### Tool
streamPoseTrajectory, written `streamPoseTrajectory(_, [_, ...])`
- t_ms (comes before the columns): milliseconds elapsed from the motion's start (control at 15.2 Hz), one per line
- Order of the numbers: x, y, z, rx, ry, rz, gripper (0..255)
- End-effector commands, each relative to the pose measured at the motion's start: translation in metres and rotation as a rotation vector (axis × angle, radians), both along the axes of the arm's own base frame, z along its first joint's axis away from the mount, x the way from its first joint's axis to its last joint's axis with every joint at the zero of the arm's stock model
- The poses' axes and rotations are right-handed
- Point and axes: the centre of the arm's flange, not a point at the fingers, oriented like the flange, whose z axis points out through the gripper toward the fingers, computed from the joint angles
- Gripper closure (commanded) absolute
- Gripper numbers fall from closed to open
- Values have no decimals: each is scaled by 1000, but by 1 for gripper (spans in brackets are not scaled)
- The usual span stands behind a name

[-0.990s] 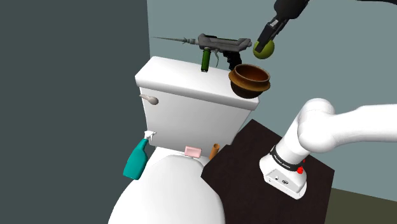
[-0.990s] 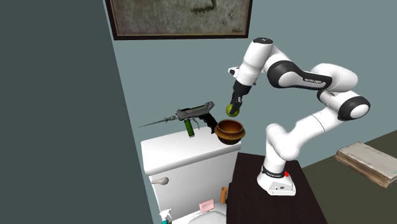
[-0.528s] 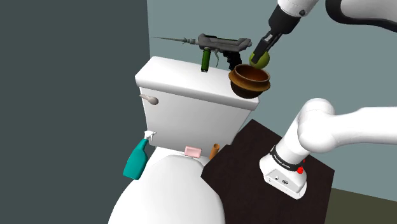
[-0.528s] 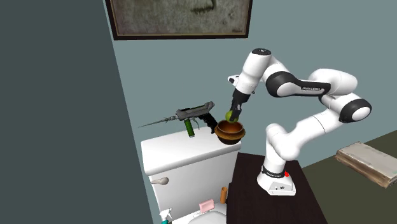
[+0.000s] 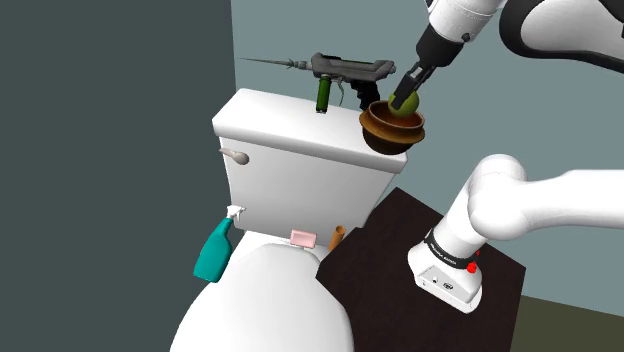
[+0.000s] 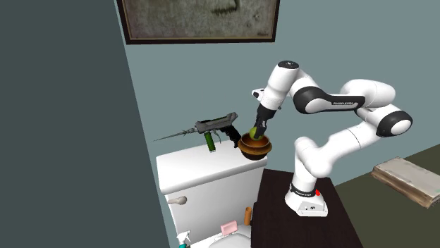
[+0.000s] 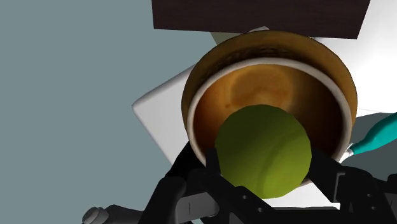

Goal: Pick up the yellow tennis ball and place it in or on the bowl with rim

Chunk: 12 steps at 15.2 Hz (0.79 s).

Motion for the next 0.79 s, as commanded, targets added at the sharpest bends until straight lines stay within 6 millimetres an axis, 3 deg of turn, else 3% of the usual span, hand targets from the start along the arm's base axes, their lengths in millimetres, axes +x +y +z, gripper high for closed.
streamPoseTrajectory(0, [0, 0, 0, 0, 0, 0, 255])
streamPoseTrajectory(132, [0, 0, 0, 0, 0, 0, 255])
streamPoseTrajectory(198, [0, 0, 0, 0, 0, 0, 0])
streamPoseTrajectory(528, [0, 0, 0, 0, 0, 0, 0])
streamPoseTrajectory(726, [-10, 8, 37, 0, 0, 0, 0])
